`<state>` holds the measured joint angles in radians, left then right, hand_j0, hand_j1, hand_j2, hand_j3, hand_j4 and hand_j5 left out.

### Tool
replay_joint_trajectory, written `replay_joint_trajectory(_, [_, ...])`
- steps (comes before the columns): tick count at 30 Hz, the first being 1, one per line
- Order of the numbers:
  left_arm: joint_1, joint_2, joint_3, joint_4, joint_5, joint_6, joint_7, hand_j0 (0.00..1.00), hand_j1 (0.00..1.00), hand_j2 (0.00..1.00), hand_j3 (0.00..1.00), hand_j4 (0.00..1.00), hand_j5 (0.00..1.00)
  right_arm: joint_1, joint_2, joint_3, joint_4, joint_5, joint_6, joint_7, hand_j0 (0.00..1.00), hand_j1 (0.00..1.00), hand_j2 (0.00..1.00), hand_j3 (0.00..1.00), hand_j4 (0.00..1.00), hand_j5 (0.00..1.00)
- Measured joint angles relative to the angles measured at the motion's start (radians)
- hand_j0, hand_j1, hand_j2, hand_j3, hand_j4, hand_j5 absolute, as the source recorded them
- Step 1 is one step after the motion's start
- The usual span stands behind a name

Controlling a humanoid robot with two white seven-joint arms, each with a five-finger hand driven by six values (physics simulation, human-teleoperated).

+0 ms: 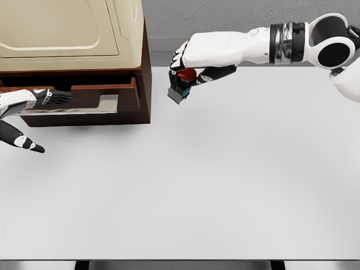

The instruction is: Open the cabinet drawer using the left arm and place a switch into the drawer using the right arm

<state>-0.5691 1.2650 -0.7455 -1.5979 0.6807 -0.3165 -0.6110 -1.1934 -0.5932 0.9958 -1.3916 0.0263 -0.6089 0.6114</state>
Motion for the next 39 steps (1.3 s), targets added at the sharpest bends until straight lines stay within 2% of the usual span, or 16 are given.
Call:
replay_joint_trajectory(18, [0.025, 0.019, 0.013, -0.044, -0.016, 0.016, 0.018, 1.00, 1.00, 1.00, 1.00, 1.00, 1.00, 0.000, -0.001, -0.001, 0.000, 0.000, 0.000, 0.000, 0.48, 0.48, 0.48, 0.48, 0.48, 0.48])
replay_joint_trajectory(26, [0.031, 0.052, 0.010, -0.092, -0.034, 0.019, 0.015, 1.00, 1.00, 1.00, 1.00, 1.00, 1.00, -0.003, -0.001, -0.001, 0.000, 0.000, 0.000, 0.000, 0.48, 0.48, 0.48, 0.48, 0.48, 0.48])
replay_joint_trajectory(39, [0.060, 0.083, 0.010, -0.136, 0.004, 0.015, 0.003, 1.00, 1.00, 1.00, 1.00, 1.00, 1.00, -0.011, 0.001, -0.002, -0.001, 0.001, 0.001, -0.001, 0.48, 0.48, 0.48, 0.48, 0.48, 0.48])
